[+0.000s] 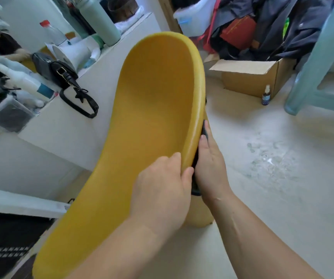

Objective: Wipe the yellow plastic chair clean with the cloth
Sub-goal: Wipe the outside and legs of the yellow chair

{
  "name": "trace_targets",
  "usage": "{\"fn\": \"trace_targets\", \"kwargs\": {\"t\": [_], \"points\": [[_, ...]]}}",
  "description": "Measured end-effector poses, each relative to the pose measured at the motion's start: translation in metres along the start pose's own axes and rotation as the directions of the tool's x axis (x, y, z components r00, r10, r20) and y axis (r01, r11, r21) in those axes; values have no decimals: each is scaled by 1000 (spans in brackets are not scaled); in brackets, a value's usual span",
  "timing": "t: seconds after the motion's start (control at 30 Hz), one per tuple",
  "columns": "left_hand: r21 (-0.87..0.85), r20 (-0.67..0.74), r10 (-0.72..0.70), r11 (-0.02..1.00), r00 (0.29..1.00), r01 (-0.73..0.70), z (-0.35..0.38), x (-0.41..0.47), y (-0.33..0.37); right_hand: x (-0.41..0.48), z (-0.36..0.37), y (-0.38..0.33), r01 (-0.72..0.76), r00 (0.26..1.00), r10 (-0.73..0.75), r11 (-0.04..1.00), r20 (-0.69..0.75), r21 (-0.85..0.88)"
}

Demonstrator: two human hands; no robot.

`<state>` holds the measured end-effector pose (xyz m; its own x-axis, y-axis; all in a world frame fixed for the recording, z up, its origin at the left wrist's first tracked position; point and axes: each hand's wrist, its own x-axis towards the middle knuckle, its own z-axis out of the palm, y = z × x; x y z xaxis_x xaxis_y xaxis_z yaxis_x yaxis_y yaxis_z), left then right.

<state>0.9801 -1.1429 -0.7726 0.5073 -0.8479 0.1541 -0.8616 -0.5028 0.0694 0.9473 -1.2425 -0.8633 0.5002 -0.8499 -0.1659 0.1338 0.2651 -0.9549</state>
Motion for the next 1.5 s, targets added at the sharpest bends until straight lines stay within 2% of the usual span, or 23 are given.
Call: {"fn": "trace_targets", "kwargs": {"t": [0.1,0.23,0.4,0.5,0.63,0.7,0.8,0.9,1.0,1.07,1.17,1.27,1.33,1.4,1.5], "points": [[-104,174,-56,992,983,75,-8,3,21,-8,-16,-32,-89,996,89,995,-9,-55],[-235,374,-115,948,920,214,-17,12,38,-19,-31,-65,-136,990,140,969,1,-205],[-359,550,-145,848,823,389,-35,27,61,-17,-56,-92,-241,963,266,916,37,-319],[-450,619,-164,727,768,518,-37,42,80,-7,-73,-109,-242,960,279,877,31,-415],[-522,713,-98,588,695,618,-35,69,103,24,-94,-124,-241,959,282,798,-10,-553],[-511,755,-28,600,655,615,-37,83,102,39,-97,-130,-219,961,277,752,-4,-622],[-473,745,-1,704,667,529,-39,102,87,54,-88,-137,-112,975,217,631,36,-768],[-394,649,-80,815,756,424,-43,124,57,59,-74,-138,-15,992,122,420,40,-907],[-327,527,-103,892,844,313,-44,148,20,56,-67,-131,1,999,47,293,16,-956],[-254,483,-102,934,869,251,-38,168,-4,55,-66,-125,-4,1000,-4,242,-6,-970],[-167,460,18,984,888,66,-34,197,-21,54,-62,-120,-22,998,-50,136,-29,-990],[-87,412,266,963,871,-254,-31,225,-30,52,-56,-120,-16,994,-109,25,-19,-1000],[-14,409,375,914,832,-405,-22,241,-37,54,-55,-119,-6,990,-139,-19,-3,-1000],[27,433,427,874,794,-485,-10,253,-40,54,-54,-118,-8,989,-148,-30,-4,-1000],[13,441,452,861,776,-509,8,269,-39,51,-52,-116,-6,988,-155,-45,1,-999]]}}
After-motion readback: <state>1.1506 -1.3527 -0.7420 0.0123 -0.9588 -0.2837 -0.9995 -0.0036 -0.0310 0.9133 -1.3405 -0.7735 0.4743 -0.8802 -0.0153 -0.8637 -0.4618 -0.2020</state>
